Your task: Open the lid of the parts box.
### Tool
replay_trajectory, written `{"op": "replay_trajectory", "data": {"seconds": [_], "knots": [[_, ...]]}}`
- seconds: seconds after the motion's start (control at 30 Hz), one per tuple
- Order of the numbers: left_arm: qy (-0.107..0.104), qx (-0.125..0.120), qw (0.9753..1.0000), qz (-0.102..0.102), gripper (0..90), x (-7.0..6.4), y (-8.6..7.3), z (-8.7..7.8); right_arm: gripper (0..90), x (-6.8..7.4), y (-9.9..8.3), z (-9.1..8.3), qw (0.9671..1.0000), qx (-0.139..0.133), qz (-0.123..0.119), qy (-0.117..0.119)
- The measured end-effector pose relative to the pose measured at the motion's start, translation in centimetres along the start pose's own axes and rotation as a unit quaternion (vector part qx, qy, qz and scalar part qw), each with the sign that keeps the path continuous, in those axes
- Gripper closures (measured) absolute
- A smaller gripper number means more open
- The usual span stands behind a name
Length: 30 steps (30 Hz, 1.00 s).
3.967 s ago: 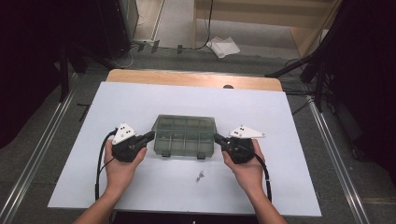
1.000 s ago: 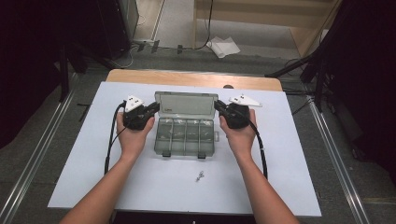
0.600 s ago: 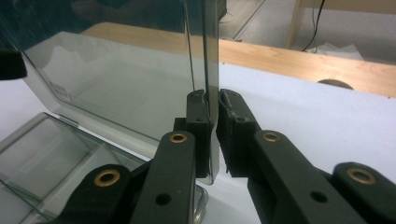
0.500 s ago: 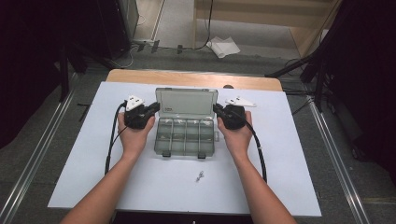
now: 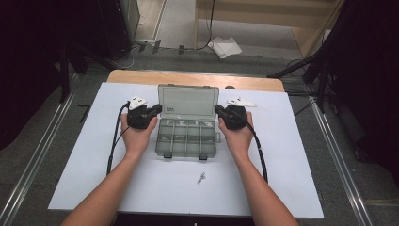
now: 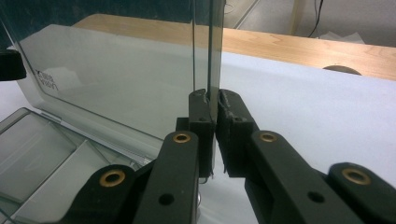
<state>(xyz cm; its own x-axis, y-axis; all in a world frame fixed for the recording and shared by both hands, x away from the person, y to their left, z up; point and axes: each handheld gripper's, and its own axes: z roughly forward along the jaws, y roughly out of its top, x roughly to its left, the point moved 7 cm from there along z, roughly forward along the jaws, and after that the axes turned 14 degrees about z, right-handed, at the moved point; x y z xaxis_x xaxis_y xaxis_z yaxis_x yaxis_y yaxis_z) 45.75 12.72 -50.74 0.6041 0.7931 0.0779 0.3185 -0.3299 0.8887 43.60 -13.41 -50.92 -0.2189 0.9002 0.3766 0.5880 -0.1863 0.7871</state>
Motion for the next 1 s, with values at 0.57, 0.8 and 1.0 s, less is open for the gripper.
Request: {"op": "replay_trajectory", "data": {"seconds": [0.57, 0.8, 1.0], "knots": [[-0.008, 0.027, 0.9995, -0.011, 83.5, 0.4, -0.1, 0.9, 85.8, -0.4, 0.0, 0.9, 0.9994, 0.026, 0.021, -0.008], [-0.021, 0.053, 0.9981, -0.022, 83.3, 0.8, 0.1, 1.3, 85.4, -0.7, 0.3, 1.3, 0.9981, 0.046, 0.04, 0.001], [-0.037, 0.073, 0.9953, -0.051, 83.2, 1.1, 0.1, 1.7, 84.7, -1.0, 0.5, 1.8, 0.9969, 0.066, 0.044, 0.002]]}}
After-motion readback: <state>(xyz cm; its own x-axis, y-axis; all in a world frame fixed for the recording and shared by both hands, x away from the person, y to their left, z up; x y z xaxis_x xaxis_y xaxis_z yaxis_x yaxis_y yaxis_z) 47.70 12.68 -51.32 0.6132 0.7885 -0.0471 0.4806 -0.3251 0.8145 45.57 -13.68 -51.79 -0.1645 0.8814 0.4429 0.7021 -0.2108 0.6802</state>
